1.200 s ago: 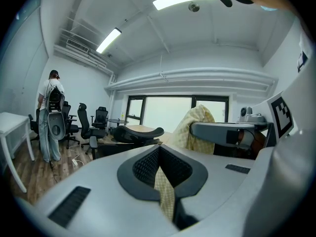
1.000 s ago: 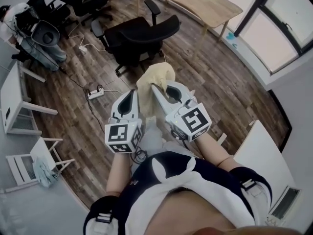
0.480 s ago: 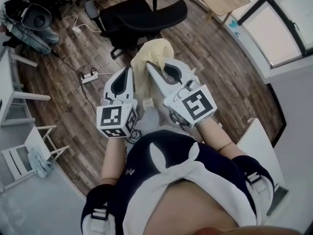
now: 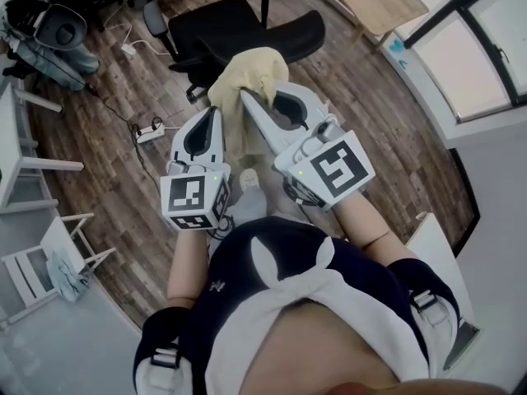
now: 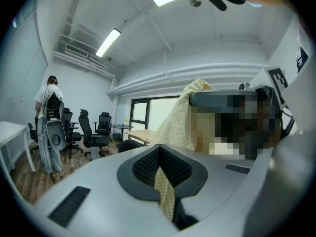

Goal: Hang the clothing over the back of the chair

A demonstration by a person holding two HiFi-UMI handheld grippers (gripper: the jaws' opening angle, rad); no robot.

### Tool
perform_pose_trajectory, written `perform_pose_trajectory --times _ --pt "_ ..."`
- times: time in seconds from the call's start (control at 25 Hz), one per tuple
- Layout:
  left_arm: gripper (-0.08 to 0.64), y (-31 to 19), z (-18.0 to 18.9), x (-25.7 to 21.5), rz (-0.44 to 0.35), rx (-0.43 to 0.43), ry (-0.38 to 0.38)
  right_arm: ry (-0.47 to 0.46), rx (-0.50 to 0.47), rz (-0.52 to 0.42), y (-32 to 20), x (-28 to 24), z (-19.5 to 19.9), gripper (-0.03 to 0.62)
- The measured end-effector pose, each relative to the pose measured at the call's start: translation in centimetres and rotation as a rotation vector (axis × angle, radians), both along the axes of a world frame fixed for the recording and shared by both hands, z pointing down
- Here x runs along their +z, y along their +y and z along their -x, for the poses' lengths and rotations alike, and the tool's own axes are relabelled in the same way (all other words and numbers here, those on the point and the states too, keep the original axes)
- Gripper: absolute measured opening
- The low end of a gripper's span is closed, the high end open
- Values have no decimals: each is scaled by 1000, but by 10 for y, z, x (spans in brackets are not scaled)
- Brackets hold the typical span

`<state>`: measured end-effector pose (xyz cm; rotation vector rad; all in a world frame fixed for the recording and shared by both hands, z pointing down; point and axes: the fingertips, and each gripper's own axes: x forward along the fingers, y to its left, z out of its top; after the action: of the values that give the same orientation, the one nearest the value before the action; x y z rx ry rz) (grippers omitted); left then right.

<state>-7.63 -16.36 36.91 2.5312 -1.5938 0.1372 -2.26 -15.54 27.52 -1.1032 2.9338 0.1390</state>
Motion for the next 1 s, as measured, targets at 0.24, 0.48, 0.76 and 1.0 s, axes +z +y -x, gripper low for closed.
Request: perform_pose_trajectory --times 0.24,0.48,0.76,1.0 --pt "5 -17 5 -5 -16 -1 2 -31 -3 -69 -27 -30 0 17" --pt "5 -40 8 -2 2 0 19 -42 11 -132 -62 -61 -2 17" --pt "5 -62 4 5 23 9 43 -20 21 -193 -100 -85 -6 17" --pt "5 -87 19 3 21 3 54 58 6 -195 -135 -77 6 18"
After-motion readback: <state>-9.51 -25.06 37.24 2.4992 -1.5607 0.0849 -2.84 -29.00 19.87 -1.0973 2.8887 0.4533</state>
